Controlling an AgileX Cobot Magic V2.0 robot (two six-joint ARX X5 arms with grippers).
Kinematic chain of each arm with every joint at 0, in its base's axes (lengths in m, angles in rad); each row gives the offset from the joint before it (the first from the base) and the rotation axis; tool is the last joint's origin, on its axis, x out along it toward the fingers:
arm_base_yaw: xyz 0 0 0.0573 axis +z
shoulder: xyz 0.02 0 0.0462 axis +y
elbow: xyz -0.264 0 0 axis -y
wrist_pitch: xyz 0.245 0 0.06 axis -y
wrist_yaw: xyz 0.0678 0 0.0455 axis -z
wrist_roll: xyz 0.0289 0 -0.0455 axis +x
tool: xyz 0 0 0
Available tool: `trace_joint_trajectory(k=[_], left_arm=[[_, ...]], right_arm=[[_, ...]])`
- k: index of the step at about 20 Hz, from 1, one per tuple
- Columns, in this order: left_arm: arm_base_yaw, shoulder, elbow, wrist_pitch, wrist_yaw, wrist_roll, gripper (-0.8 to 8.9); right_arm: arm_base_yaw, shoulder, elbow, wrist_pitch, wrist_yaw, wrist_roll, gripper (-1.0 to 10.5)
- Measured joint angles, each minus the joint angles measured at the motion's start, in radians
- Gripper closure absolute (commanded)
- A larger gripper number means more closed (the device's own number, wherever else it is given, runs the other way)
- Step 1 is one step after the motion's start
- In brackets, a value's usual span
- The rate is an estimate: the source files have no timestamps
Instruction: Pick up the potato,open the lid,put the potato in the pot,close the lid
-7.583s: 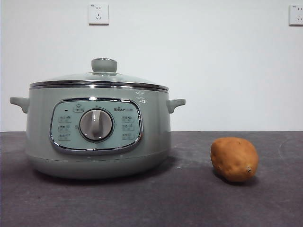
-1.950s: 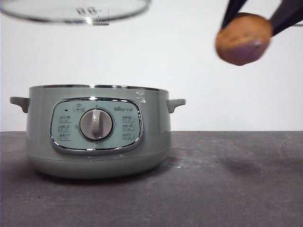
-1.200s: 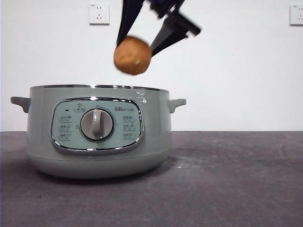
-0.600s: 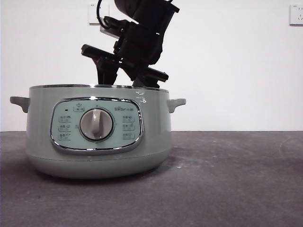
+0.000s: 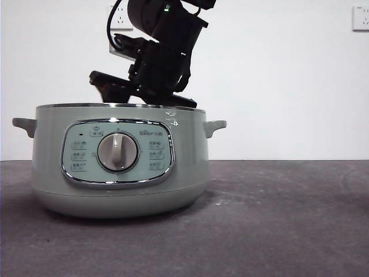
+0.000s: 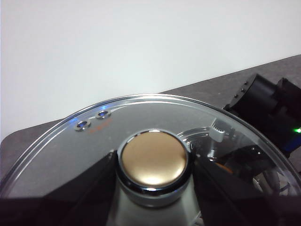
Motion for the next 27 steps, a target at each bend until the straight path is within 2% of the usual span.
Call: trace_joint_trajectory(k=[5, 9, 14, 16, 20, 24, 27], left_arm=[[0.0, 0.002, 0.0, 0.0, 0.0, 0.0, 8.22], [0.0, 0.033, 0.0, 0.0, 0.0, 0.0, 8.22], [0.0, 0.165, 0.0, 0.019, 0.005, 0.0, 8.22], [0.0, 0.248, 0.0, 0.07, 0.018, 0.0, 8.22], [0.0, 0.413, 0.0, 0.197, 0.123, -0.001, 8.22], [0.0, 0.575, 0.0, 0.326, 0.21, -0.004, 8.22], [0.0, 0.666, 0.0, 0.4, 0.217, -0.02, 8.22]], right_arm=[[0.008, -0.021, 0.0, -0.013, 0.021, 0.0, 4.4], [0.003, -0.205, 0.0, -0.058, 0.031, 0.001, 4.4], [0.004, -0.419, 0.0, -0.209, 0.145, 0.001, 4.4], [0.004, -0.509, 0.0, -0.276, 0.156, 0.002, 4.5], [0.004, -0.638, 0.0, -0.372, 0.2, 0.026, 4.5], [0.004, -0.734, 0.0, -0.433, 0.207, 0.062, 4.5], [0.004, -0.788, 0.0, -0.466, 0.251, 0.076, 4.5]])
